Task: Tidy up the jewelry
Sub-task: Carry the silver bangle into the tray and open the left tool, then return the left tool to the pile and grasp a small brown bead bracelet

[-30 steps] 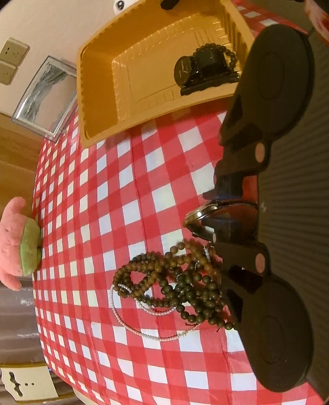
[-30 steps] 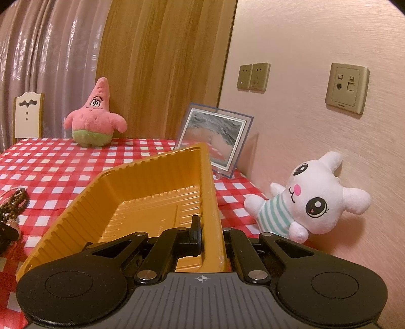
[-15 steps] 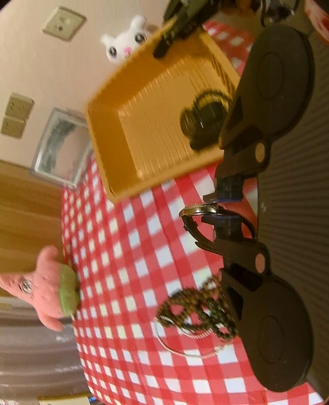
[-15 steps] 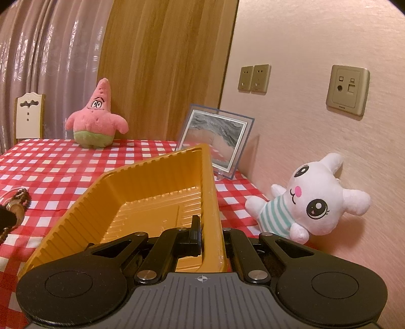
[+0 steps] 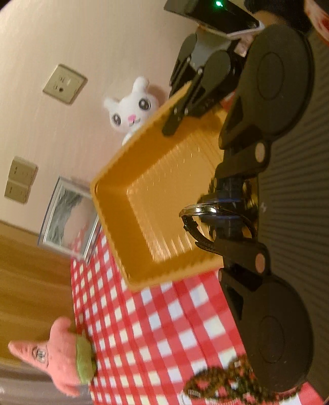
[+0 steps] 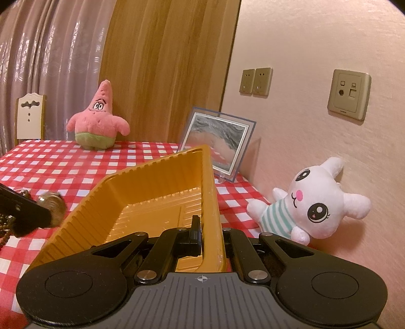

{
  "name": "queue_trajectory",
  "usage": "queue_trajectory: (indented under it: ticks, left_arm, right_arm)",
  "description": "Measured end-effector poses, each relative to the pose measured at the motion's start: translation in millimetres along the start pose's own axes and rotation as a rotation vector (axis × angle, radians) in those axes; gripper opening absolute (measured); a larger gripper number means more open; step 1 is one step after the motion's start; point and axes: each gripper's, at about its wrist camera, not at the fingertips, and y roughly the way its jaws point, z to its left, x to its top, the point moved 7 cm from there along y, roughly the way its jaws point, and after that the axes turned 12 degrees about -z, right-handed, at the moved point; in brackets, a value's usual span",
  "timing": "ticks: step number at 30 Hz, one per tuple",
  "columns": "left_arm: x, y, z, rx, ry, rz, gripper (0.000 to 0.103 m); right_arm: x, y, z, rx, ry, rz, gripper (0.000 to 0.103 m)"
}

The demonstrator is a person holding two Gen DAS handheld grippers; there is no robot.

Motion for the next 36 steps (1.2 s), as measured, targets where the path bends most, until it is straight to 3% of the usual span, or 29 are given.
queue_trajectory:
  ticks: [9,15,23,30,36]
  left_arm:
    - [-8,33,-36,-0.137,0.004,0.031,0.008]
    - [-16,52,-50,-0.17,0.015,0.058,0.008]
    - [-24,65,-51,-0.171,-0.013,0.074,0.01]
    - [-6,41,-42,-0.161,-0.04,0.019,0.014]
    - [13,3,-12,-0.066,-0.07,-0.06,0.019]
  right_arm:
    - [2,0,1,0.006,-0.004,-0.004,0.004]
    - [4,0,2,0.012,-0.003,-0.004,0.004]
    - [4,-1,2,0.011,0.009,-0.001,0.004]
    - [1,-1,-1,0.004,0.028,0.011,0.004]
    - [0,-1,-2,0.003,0.029,0.012,0.004]
